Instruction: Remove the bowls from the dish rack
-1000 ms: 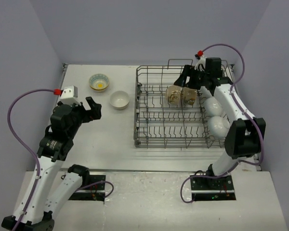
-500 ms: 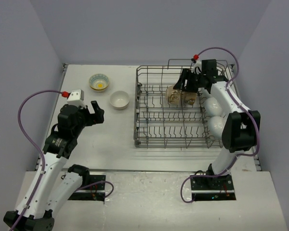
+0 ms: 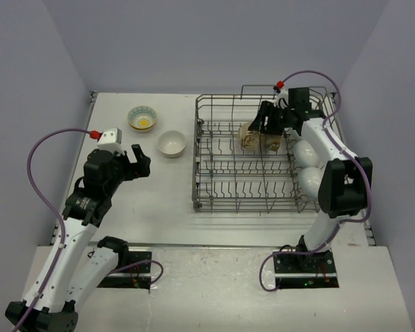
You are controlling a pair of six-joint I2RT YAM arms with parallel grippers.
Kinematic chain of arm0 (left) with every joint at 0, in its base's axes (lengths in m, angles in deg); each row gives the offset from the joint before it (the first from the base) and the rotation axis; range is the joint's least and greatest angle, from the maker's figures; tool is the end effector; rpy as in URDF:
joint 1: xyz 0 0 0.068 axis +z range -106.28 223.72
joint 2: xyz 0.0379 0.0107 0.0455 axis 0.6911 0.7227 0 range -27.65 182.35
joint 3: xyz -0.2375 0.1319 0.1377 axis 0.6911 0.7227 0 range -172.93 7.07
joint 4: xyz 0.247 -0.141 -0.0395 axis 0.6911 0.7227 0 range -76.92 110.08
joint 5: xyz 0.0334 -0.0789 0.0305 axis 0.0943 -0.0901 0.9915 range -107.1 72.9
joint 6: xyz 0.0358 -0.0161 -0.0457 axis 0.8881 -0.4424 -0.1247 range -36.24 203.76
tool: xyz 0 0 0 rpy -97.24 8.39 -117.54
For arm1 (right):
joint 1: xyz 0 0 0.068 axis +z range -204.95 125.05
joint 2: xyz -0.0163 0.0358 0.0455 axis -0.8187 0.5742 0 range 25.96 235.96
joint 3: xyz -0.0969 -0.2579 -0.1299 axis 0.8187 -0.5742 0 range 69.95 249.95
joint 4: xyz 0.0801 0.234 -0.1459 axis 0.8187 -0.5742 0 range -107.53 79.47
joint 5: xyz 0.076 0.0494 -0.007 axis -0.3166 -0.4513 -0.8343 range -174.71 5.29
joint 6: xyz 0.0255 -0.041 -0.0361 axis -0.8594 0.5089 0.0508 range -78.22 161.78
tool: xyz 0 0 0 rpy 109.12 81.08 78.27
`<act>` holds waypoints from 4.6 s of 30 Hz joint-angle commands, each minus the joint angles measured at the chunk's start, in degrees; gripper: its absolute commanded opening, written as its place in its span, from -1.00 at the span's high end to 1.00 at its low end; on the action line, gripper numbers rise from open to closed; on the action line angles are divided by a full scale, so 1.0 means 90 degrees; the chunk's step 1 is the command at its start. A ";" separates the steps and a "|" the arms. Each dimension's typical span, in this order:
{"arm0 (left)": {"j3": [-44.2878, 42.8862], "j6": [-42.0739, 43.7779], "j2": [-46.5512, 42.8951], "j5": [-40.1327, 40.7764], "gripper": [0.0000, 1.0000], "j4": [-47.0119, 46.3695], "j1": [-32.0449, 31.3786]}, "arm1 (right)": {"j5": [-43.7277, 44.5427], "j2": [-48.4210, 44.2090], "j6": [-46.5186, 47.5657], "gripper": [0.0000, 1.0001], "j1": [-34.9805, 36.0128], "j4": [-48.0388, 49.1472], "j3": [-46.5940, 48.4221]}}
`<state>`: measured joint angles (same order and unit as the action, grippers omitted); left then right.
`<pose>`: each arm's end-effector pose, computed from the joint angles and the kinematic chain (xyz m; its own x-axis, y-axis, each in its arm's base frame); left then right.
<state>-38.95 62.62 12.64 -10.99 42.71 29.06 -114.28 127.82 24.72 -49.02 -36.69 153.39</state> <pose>0.1626 -0.0377 0.3443 -0.4223 -0.2602 -0.8683 0.0056 0.9572 -0.2895 0.4339 0.0673 0.2956 -0.7963 0.1738 -0.5794 -0.2154 0.8136 0.5400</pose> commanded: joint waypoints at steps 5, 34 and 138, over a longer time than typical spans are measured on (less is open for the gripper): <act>0.0064 0.0230 -0.0024 -0.0103 -1.00 -0.0274 -0.0003 | -0.0094 0.0234 0.0069 -0.25 -0.0005 0.0123 0.0172; 0.0074 0.0230 -0.0082 -0.0161 -1.00 -0.0284 -0.0003 | -0.1988 0.1094 0.0108 0.14 -0.0054 0.0474 0.0495; 0.0084 0.0240 -0.0063 -0.0171 -1.00 -0.0304 -0.0003 | -0.4108 -0.0888 -0.3085 1.00 -0.0337 0.4869 -0.0941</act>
<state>-38.33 63.45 12.51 -12.04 42.32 29.06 -141.23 130.64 -0.02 -51.84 -6.76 140.95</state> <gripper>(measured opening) 0.997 0.196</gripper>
